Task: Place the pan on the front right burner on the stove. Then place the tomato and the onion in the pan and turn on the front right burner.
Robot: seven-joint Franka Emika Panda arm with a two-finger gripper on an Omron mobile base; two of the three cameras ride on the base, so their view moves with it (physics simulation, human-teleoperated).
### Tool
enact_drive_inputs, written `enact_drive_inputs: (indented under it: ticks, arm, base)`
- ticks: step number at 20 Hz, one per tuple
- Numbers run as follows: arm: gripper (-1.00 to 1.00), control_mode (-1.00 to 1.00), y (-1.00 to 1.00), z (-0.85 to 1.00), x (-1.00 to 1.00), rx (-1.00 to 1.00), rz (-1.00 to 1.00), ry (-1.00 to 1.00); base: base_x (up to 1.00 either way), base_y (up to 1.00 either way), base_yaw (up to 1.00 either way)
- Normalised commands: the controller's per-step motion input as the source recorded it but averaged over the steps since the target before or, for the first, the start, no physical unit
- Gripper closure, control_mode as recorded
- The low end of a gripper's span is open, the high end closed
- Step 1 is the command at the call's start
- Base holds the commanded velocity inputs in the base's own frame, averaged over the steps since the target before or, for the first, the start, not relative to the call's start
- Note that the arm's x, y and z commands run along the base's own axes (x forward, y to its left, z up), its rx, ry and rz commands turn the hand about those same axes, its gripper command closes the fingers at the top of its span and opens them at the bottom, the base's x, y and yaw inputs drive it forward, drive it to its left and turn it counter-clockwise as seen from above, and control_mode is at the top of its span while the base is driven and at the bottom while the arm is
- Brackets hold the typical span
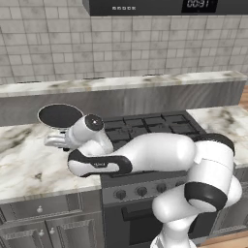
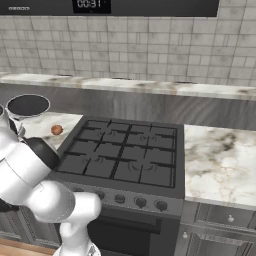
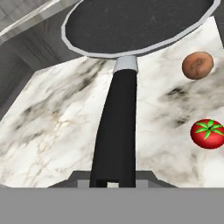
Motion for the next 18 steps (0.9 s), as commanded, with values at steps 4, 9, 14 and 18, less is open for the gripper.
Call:
enact_drive_inputs:
  ticks: [4, 9, 14, 18]
  arm:
    - [1.0, -1.0, -0.3, 0.55, 0.18, -0.01, 0.0, 0.15]
    - [1.0, -1.0, -0.31, 0.5, 0.22, -0.06, 0.02, 0.13]
    - [1.0, -1.0, -0.41, 0.51, 0.16, -0.07, 0.06, 0.07]
    - [1.0, -1.0, -0.57, 0.53, 0.11, -0.05, 0.1, 0.0]
  base:
    - [0.0, 0.0, 0.0]
    - [0.0, 0.0, 0.0]
    - [0.0, 0.0, 0.0]
    - [0.0, 0.0, 0.0]
